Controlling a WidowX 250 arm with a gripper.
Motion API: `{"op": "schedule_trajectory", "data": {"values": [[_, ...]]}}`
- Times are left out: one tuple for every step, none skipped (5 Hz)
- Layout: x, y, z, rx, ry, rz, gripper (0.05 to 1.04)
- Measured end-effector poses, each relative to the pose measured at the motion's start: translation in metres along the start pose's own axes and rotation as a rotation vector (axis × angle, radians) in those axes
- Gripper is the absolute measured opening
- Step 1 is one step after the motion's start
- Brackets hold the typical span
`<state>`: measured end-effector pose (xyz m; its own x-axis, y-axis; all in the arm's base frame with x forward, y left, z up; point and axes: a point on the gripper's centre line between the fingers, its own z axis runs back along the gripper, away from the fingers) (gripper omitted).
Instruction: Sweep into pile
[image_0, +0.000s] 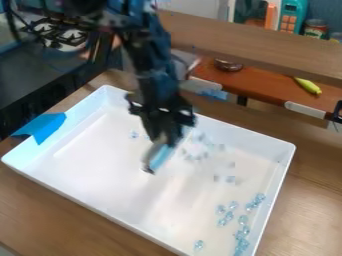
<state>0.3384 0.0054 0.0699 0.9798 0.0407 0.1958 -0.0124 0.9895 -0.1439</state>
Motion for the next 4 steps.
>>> {"op": "schedule_trajectory", "data": {"values": [[0.01, 0.053, -0.008, 0.054, -0.015, 0.018, 0.351], [0.021, 0.101, -0.026, 0.105, -0.018, 0.019, 0.351], [0.027, 0.129, -0.037, 0.149, -0.018, 0.031, 0.351], [0.032, 0.136, -0.043, 0.173, -0.006, 0.034, 0.351]]}}
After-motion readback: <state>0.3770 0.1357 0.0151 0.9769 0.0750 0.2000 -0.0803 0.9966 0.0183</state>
